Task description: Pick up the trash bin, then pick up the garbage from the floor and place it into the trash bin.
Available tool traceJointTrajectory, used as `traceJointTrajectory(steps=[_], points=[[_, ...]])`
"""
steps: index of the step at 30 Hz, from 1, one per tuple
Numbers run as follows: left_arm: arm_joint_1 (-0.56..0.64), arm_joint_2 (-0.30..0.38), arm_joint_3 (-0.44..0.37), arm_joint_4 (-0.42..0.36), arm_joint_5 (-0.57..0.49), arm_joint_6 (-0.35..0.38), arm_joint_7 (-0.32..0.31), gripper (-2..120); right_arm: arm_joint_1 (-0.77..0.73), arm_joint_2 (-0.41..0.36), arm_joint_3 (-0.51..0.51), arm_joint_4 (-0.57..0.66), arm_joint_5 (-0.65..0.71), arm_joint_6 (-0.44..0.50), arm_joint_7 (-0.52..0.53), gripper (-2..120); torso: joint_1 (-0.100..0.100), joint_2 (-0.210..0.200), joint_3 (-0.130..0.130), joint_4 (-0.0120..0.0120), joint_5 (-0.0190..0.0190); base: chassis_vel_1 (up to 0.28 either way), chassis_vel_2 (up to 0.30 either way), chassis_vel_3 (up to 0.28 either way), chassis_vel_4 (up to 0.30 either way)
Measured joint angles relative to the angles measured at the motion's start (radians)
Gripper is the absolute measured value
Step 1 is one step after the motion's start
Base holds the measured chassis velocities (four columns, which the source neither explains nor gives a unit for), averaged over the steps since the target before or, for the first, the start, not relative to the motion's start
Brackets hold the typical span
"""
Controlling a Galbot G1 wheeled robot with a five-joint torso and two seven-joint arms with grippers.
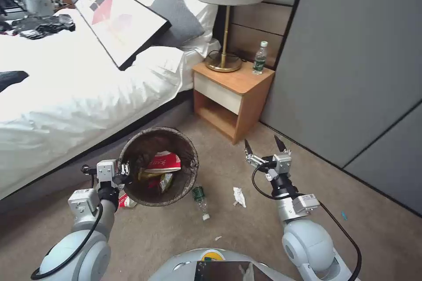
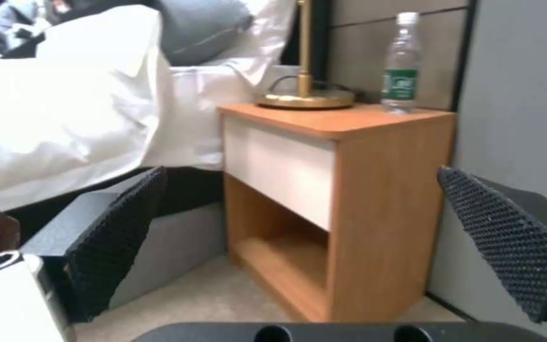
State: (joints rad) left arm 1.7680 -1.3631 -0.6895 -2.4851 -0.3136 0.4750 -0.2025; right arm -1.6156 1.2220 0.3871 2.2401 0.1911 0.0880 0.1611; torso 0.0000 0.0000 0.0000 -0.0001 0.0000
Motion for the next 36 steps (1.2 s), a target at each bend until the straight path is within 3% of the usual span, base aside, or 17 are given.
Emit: traceJointTrajectory(steps=[36], points=[[0.004,-0.001,0.006,0.003,0.007,-0.026,-0.004,3,0.003,-0.006,0.013,-0.015,0.017,-0.005,0.005,100,0.0,0.0,0.0,0.0003,0.0,0.079,0.077,0.078,0.08]])
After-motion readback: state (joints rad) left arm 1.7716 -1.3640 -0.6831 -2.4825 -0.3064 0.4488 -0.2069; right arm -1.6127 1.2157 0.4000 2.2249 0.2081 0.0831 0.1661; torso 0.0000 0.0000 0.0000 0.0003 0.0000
